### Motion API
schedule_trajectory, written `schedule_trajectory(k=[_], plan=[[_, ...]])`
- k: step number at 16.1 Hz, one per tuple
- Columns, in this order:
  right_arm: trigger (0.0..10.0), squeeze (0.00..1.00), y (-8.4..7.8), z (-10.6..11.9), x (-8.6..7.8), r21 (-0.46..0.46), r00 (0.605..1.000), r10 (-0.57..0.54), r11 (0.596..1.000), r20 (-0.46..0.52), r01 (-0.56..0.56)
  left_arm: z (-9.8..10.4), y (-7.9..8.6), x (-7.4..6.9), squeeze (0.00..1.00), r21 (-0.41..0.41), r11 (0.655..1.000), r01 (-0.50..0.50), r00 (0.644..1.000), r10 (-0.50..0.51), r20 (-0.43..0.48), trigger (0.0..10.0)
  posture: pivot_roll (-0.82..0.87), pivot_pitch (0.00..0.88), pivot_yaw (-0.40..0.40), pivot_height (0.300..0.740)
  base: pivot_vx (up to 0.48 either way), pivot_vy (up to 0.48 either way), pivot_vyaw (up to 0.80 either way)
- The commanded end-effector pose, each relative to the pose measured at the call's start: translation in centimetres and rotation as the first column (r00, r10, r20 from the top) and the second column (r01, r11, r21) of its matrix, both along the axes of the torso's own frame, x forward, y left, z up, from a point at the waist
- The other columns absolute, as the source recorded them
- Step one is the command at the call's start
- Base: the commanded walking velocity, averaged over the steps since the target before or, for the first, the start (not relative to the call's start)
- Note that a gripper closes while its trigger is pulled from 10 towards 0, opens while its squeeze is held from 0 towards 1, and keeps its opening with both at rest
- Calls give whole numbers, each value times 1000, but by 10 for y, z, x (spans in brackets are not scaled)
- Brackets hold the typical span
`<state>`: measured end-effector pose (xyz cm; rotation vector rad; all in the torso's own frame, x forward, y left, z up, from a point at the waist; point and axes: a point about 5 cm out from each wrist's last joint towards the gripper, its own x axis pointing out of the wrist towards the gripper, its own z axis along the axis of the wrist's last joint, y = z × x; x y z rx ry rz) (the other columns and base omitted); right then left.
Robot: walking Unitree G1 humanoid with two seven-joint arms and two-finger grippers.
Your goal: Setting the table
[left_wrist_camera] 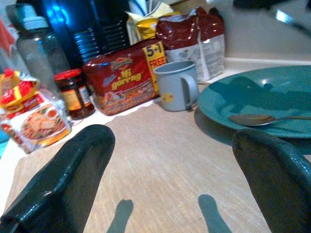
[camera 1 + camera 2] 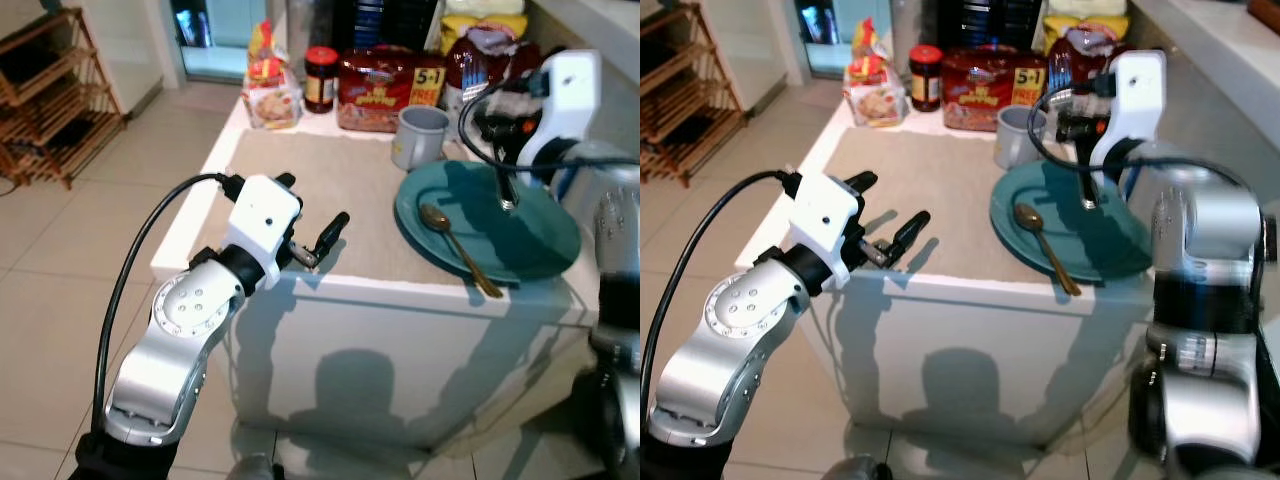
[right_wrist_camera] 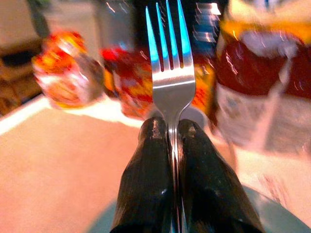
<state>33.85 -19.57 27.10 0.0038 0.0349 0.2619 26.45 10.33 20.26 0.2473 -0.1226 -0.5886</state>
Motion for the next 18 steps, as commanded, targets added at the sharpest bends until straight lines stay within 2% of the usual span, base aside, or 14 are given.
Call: schedule_trajectory(k=[1, 2, 3, 5, 8, 10, 12, 14, 16, 18], plan=[[10000, 0, 0, 6, -17, 30, 998, -12, 1000, 65, 10, -2, -1, -4, 82, 1, 1000, -6, 1000, 6, -12, 10000, 67, 26, -18, 740, 0, 0, 0], [10000, 0, 1, 5, -22, 37, 997, -9, 999, 71, 7, -3, -1, -5, 82, -1, 1000, -8, 1000, 8, -16, 10000, 67, 27, -19, 740, 0, 0, 0], [10000, 0, 9, 0, -42, 97, 989, -1, 995, 147, -14, -4, -1, -8, 82, -9, 1000, -13, 1000, 13, -21, 10000, 62, 35, -16, 740, -311, 0, 0], [10000, 0, 17, -6, -56, 148, 982, -12, 989, 189, -16, -4, -1, -8, 82, -13, 1000, -19, 1000, 19, -19, 10000, 58, 38, -10, 740, -313, 0, 0], [10000, 0, 35, -17, -76, 105, 965, 3, 994, 263, -31, -3, 6, 1, 75, -86, 989, -123, 992, 121, -28, 10000, 40, 38, 1, 740, 0, 0, 0], [10000, 0, 39, -30, -89, 115, 966, -16, 993, 260, -14, -4, 8, 2, 82, -76, 987, -140, 990, 140, -14, 10000, 31, 40, 6, 740, 0, 0, 0], [10000, 0, 37, -39, -95, 170, 963, -53, 985, 264, 7, -3, 4, 2, 86, -81, 988, -131, 991, 130, -13, 10000, 26, 41, 7, 740, 0, -135, 0], [10000, 0, 35, -62, -99, 134, 977, -60, 990, 205, 33, -6, 2, 1, 98, -76, 989, -128, 992, 127, -16, 10000, 28, 41, 5, 740, 0, -322, 0], [10000, 0, 33, -69, -101, 112, 978, -75, 992, 195, 54, -10, 3, 2, 90, -78, 986, -149, 989, 147, -31, 10000, 29, 41, 5, 740, 0, -324, 0], [10000, 0, 32, -75, -103, 75, 976, -79, 995, 203, 65, -29, 10, -1, 90, -26, 985, -172, 983, 170, -68, 10000, 29, 41, 5, 740, 0, -322, 0]])
